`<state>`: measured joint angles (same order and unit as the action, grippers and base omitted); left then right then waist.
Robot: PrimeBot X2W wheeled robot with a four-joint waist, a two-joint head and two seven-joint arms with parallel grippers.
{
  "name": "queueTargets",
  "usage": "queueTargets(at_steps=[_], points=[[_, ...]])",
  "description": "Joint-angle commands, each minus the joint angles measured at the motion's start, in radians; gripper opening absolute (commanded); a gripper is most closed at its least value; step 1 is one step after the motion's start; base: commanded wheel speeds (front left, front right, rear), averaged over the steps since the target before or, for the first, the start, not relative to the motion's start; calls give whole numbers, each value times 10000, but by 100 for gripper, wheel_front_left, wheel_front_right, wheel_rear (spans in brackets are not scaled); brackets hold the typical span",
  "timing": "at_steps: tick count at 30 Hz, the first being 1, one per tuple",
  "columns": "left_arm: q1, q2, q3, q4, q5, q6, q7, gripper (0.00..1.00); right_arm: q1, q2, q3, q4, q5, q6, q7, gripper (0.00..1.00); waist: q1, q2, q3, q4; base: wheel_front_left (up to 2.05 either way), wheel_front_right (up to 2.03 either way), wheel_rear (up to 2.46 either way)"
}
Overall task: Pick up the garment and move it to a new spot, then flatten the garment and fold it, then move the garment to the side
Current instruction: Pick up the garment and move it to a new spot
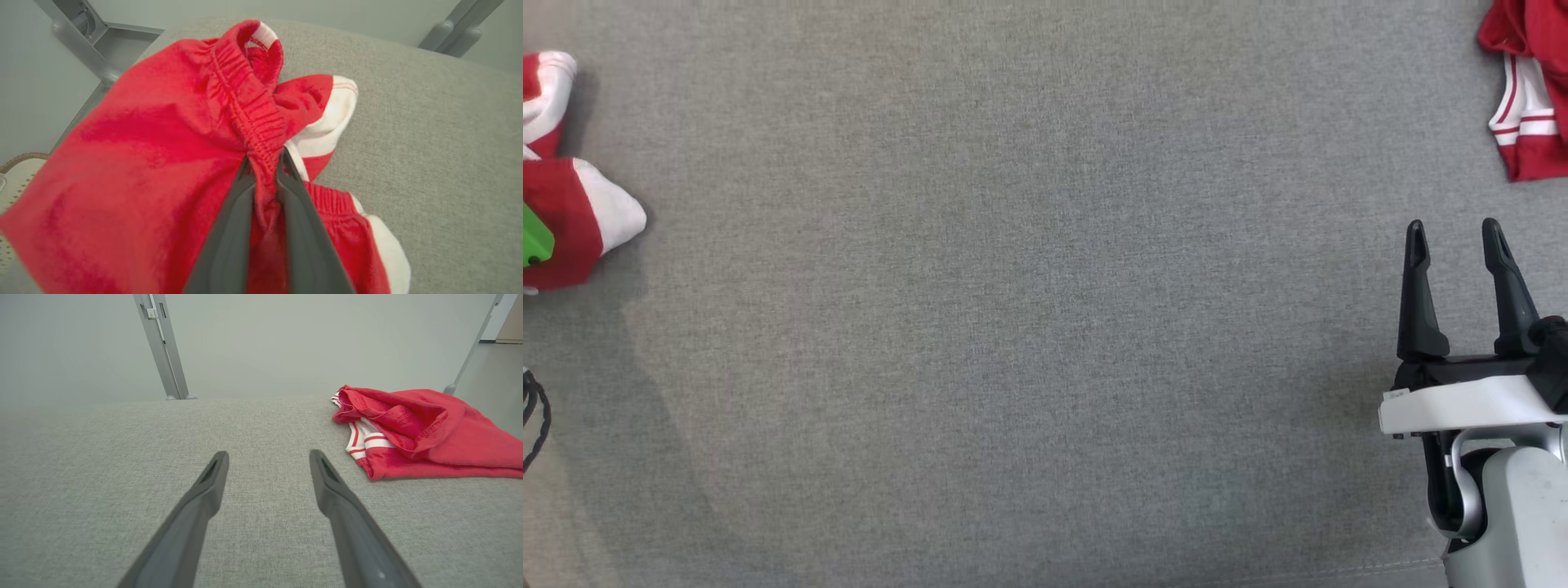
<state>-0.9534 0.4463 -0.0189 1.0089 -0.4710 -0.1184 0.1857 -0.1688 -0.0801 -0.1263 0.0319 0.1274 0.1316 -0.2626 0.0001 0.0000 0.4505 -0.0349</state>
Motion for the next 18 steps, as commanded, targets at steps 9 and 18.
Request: queueTargets(at_steps=[9,18], points=[[-476,-19,-405,-965,452,-37,-1802,0,262,105,161,320,157,-20,-29,100,-1,0,-1321,120,0,0,0],[-1080,-657,-1188,-2958,767,-92,-2270,0,528,230,260,557,397,-20,-29,100,-1,0,-2122,-477,0,0,0]])
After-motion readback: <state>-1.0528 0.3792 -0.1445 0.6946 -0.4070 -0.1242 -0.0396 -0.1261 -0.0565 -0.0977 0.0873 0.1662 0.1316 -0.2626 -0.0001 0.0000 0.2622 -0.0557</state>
